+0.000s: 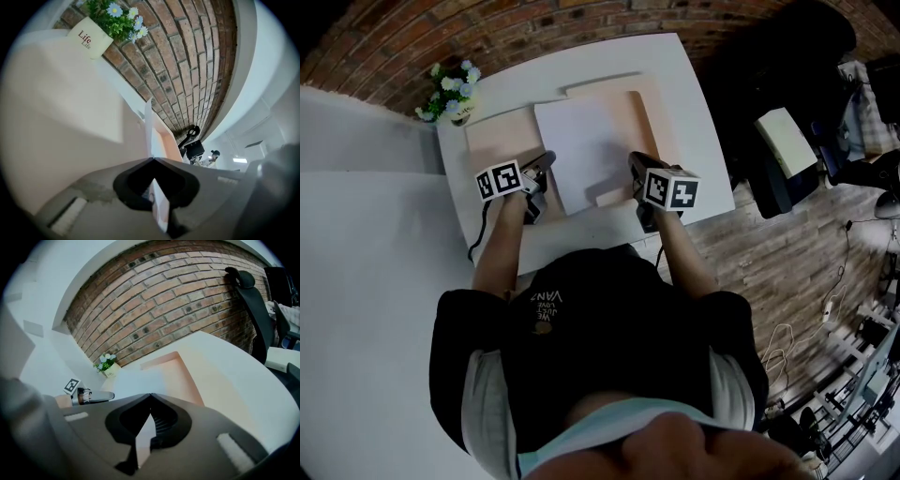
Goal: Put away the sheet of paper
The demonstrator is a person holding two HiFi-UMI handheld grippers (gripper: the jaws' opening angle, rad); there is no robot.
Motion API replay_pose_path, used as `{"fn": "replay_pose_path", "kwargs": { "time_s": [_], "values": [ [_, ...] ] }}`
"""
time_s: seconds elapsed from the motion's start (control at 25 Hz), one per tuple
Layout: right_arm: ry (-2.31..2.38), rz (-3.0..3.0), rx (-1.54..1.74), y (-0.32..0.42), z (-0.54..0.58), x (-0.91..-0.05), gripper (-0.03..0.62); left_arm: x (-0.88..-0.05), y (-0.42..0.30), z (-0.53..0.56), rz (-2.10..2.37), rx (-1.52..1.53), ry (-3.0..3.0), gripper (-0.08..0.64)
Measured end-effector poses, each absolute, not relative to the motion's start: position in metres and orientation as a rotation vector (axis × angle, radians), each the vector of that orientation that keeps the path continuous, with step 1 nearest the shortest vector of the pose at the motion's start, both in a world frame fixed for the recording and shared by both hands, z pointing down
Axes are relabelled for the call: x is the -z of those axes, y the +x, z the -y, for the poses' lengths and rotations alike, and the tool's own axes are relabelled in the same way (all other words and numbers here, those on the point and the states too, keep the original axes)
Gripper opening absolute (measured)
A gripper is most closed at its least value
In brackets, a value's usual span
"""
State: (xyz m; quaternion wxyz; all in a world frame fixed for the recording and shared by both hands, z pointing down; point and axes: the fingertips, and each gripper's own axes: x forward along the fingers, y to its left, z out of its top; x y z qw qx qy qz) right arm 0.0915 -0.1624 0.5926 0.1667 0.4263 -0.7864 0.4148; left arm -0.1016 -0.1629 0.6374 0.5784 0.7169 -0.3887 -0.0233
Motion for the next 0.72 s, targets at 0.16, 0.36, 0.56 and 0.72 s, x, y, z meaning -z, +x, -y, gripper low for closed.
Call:
{"fn": "replay_pose_path", "kwargs": {
  "time_s": [0.16,0.36,0.56,0.72],
  "values": [
    [1.198,2.246,-1.18,0.091,0.163,-0.594,-0.002,-0.639,-0.099,0.163,0.912,0.057,1.672,0.001],
    [1.193,2.247,-1.184,0.093,0.164,-0.594,-0.002,-0.638,-0.091,0.167,0.901,0.063,1.675,0.0],
    [1.205,2.244,-1.187,0.102,0.166,-0.594,-0.002,-0.639,-0.079,0.171,0.889,0.061,1.678,0.001],
    [1.216,2.241,-1.19,0.109,0.166,-0.595,-0.002,-0.64,-0.072,0.172,0.883,0.058,1.678,0.001]
  ]
}}
